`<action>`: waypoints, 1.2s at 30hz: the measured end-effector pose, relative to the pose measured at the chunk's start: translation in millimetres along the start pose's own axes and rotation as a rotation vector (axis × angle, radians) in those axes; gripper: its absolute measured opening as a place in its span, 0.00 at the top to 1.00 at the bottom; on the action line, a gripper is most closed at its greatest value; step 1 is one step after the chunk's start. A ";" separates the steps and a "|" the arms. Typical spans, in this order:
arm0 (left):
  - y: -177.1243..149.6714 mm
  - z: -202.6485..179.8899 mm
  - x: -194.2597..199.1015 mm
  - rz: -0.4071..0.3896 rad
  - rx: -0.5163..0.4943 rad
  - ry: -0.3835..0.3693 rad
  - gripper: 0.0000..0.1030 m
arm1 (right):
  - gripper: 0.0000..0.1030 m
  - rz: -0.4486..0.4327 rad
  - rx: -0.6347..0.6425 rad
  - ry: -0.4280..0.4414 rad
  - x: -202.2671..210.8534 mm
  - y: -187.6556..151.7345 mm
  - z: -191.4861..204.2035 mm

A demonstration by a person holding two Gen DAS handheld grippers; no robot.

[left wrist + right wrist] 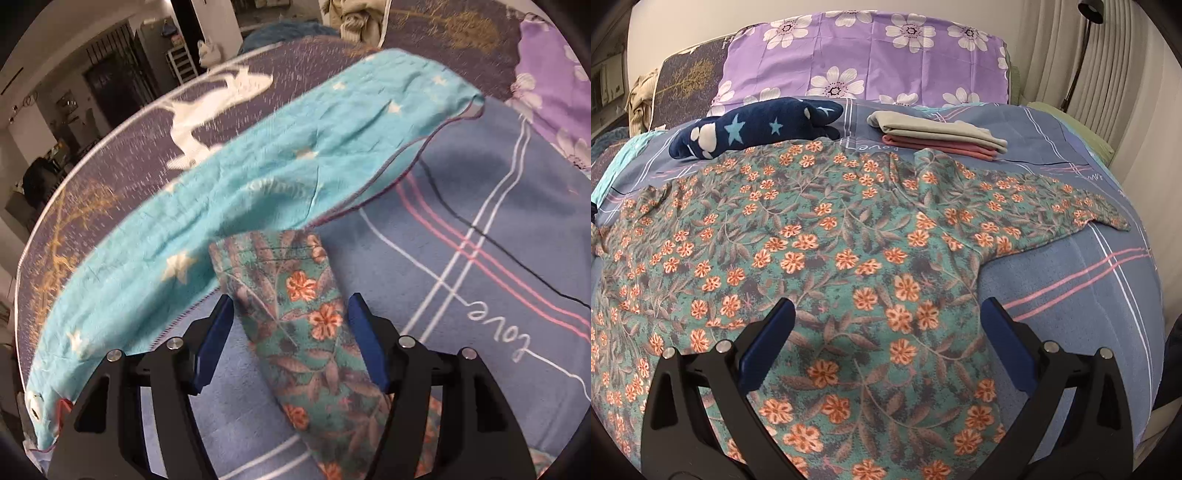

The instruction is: Fold small clothes

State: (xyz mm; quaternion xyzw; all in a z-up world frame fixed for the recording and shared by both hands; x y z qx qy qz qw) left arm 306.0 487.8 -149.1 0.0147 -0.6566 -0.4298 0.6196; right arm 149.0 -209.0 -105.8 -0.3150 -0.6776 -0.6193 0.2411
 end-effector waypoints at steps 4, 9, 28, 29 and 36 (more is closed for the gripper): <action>2.9 13.6 -10.7 0.011 0.055 -0.105 0.83 | 0.02 0.008 0.000 -0.005 -3.3 1.6 0.6; 21.8 18.6 43.9 -0.095 0.042 -0.360 0.90 | 0.02 -0.003 0.014 0.012 -3.2 4.9 7.6; -170.2 -180.2 389.0 -0.257 -0.567 -1.182 0.60 | 0.02 -0.055 -0.051 0.044 26.1 10.1 -9.0; -182.8 -187.6 392.1 -0.260 -0.586 -1.174 0.53 | 0.02 -0.056 -0.057 0.051 27.0 10.0 -10.6; -194.4 -157.8 355.1 -0.270 -0.545 -1.084 0.38 | 0.26 -0.033 -0.077 0.263 19.8 15.9 -11.2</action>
Point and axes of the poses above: each gripper's, at about its wrist camera, not at the fingertips, and x roughly against the way its jaws point, z to its left, y to its top, the point moved 7 cm from there along -x, roughly the way its jaws point, and after that the axes turned 5 degrees about x, right-handed, at the moved point
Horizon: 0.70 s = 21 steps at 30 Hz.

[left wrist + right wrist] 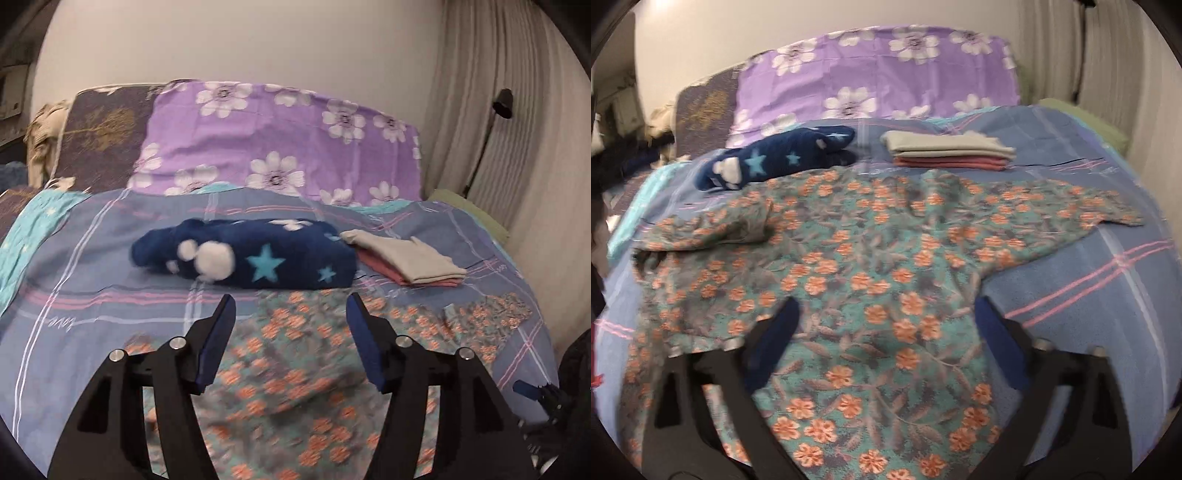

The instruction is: Fold small clothes

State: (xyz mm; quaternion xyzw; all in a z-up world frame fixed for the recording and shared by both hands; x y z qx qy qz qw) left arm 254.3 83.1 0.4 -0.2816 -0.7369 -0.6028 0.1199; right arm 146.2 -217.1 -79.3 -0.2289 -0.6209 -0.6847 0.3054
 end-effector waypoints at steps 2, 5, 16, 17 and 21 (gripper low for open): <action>-13.8 25.2 8.2 -0.002 0.001 0.061 0.35 | 0.38 0.034 -0.009 0.093 -9.4 4.4 6.3; -40.0 72.4 17.8 0.025 0.019 0.159 0.32 | 0.42 0.074 0.019 0.191 -29.0 18.1 24.2; -108.1 175.2 4.7 0.179 0.233 0.245 0.32 | 0.18 0.157 0.206 0.342 -134.7 68.8 116.1; -110.0 175.7 0.5 0.188 0.233 0.242 0.32 | 0.18 0.160 0.217 0.342 -143.6 69.7 124.9; -114.8 183.0 -18.9 0.234 0.249 0.275 0.32 | 0.61 0.162 0.300 0.362 -155.9 74.9 156.5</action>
Point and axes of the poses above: each gripper's, at about its wrist camera, not at the fingertips, and x roughly against the way its jaws point, z to its left, y to its top, the point moved 7 cm from there along -x, roughly the way its jaws point, and after that the axes turned 5 degrees about x, right-handed, at the moved point
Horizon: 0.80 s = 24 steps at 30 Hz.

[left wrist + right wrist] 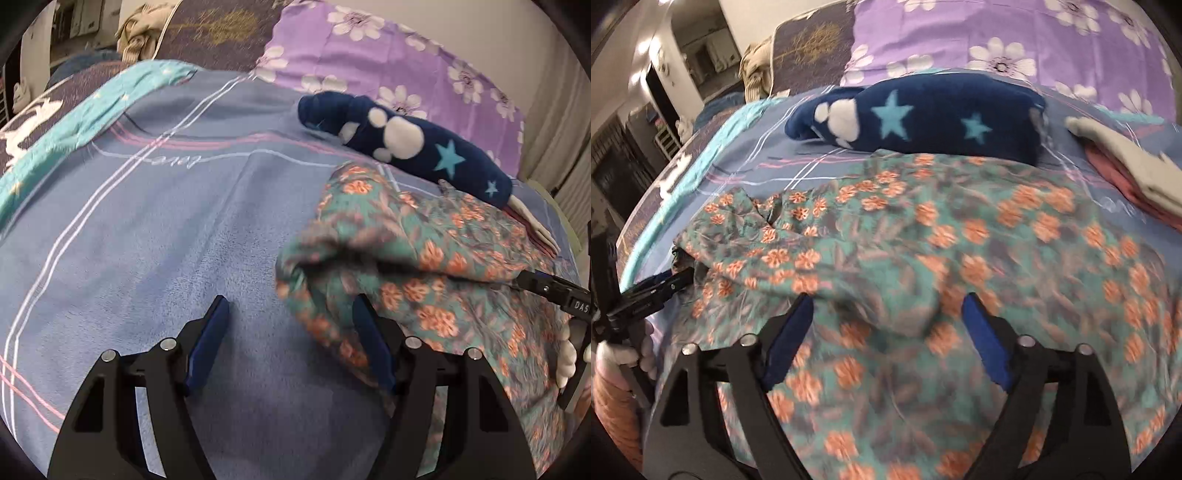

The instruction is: Fold small clothes

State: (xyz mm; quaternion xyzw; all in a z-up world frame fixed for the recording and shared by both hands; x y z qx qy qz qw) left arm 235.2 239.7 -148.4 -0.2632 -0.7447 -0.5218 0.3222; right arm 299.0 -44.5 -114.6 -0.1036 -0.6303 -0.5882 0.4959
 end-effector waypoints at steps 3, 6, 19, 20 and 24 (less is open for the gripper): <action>-1.6 -1.0 -0.9 -0.010 -0.014 0.017 0.32 | 0.95 -0.086 -0.004 0.064 37.4 18.9 10.0; -2.6 -2.1 -0.9 -0.017 -0.026 0.040 0.32 | 0.95 -0.175 -0.052 0.127 91.0 36.8 5.7; -9.8 -29.1 9.2 -0.059 -0.189 0.088 0.32 | 0.61 0.101 -0.543 0.131 63.2 -54.5 -129.9; -10.0 -28.9 8.5 -0.056 -0.189 0.092 0.32 | 0.57 0.099 -0.552 0.148 61.3 -58.8 -130.8; -9.9 -27.3 6.6 -0.049 -0.177 0.090 0.32 | 0.34 0.056 -0.494 0.233 62.7 -64.3 -114.9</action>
Point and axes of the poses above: each gripper's, at about its wrist camera, not at the fingertips, and x roughly against the way its jaws point, z to its left, y to its top, the point moved 7 cm from there along -x, roughly the way its jaws point, and after that the axes turned 5 degrees about x, right-handed, at the moved point
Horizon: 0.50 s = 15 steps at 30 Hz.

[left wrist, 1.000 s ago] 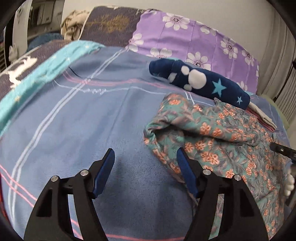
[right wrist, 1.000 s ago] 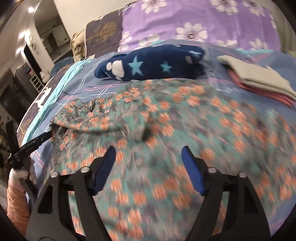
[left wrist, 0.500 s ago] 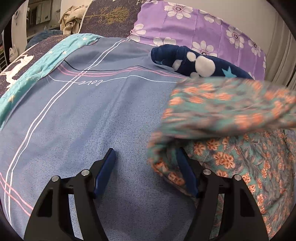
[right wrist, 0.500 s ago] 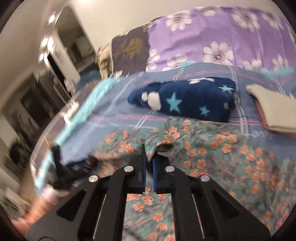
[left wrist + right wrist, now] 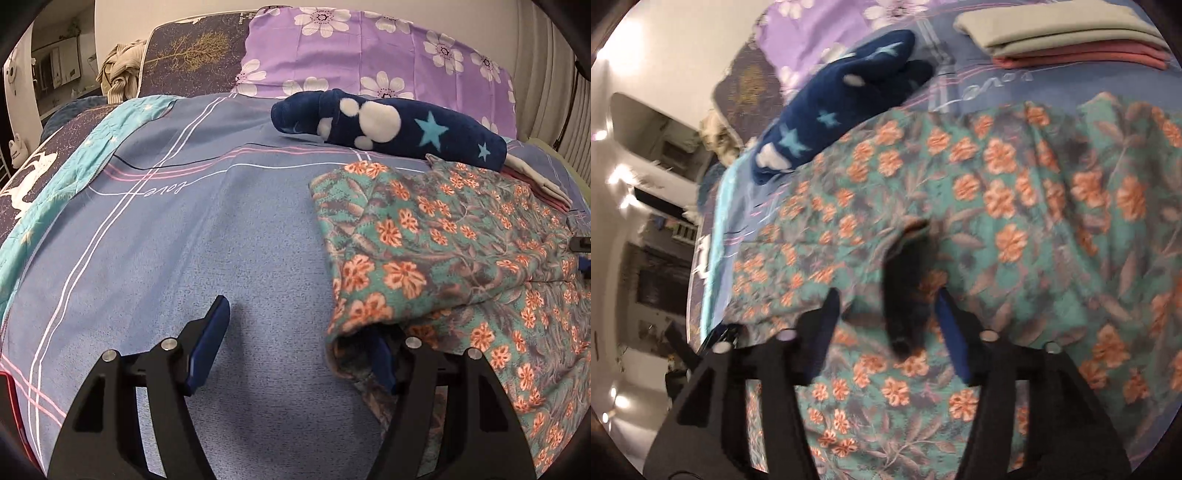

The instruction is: Fold small clothes

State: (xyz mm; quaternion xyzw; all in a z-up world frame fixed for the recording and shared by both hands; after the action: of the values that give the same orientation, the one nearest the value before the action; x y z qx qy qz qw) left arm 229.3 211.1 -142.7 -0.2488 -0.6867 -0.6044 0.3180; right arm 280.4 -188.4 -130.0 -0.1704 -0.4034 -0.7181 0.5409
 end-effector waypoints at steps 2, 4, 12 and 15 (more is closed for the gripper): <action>-0.3 0.4 -0.9 0.004 0.004 -0.001 0.32 | 0.27 0.007 0.062 0.016 -4.4 -6.5 16.7; -0.3 0.5 -1.2 0.005 0.003 0.000 0.32 | 0.31 0.021 0.179 -0.035 -8.6 -14.7 34.6; -1.1 0.0 6.4 -0.019 -0.009 0.025 0.32 | 0.96 0.012 0.037 -0.030 46.0 -4.4 26.6; -7.2 -6.2 26.0 0.000 -0.002 -0.101 0.32 | 0.85 0.110 -0.010 -0.051 42.0 -25.8 -2.5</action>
State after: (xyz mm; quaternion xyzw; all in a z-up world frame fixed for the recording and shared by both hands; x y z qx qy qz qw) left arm 207.4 202.8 -127.9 -0.2793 -0.7013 -0.5918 0.2827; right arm 242.4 -214.9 -113.1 -0.2132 -0.4033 -0.6849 0.5682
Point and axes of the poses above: each gripper's, at about its wrist camera, not at the fingertips, and x roughly against the way its jaws point, z to its left, y to its top, the point moved 7 cm from there along -x, roughly the way its jaws point, and after that the axes turned 5 degrees about x, right-handed, at the moved point
